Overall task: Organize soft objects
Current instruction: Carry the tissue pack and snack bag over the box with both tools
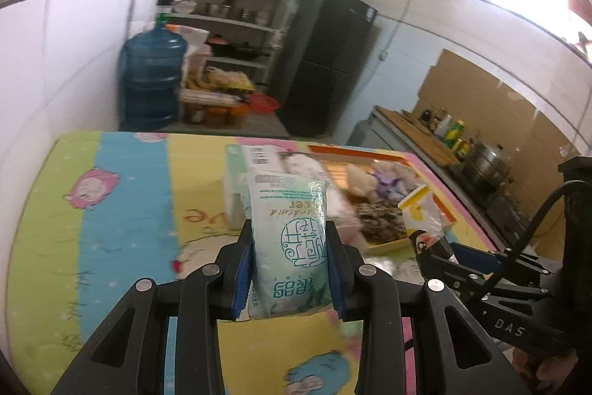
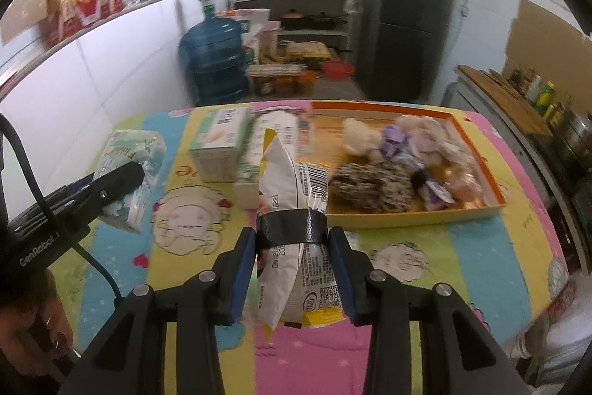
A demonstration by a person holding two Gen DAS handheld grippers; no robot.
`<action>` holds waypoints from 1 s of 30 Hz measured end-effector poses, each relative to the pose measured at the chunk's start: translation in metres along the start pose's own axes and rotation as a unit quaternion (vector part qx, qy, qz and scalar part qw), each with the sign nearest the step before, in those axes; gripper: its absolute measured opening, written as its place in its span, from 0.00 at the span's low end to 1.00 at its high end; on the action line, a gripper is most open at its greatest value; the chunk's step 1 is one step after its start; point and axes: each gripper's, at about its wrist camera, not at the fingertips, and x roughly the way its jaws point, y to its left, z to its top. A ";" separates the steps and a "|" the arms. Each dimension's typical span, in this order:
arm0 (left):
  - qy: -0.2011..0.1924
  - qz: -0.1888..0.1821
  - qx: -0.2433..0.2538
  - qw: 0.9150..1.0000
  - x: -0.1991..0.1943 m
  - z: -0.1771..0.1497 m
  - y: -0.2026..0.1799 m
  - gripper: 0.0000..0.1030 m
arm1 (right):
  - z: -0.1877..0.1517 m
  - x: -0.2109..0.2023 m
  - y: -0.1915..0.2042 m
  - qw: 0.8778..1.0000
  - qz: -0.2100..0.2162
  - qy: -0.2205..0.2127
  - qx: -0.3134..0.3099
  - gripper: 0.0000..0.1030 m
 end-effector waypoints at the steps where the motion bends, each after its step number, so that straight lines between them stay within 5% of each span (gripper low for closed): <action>1: 0.002 -0.005 0.003 1.000 0.003 0.001 -0.007 0.34 | 0.000 -0.001 -0.006 1.000 -0.003 0.000 0.005 0.39; 14: 0.013 -0.048 0.029 0.998 0.043 0.022 -0.070 0.34 | 0.004 -0.006 -0.075 0.998 -0.033 -0.009 0.052 0.40; 30: 0.020 -0.047 0.032 0.998 0.097 0.041 -0.117 0.34 | 0.031 0.013 -0.134 0.998 -0.035 -0.006 0.058 0.40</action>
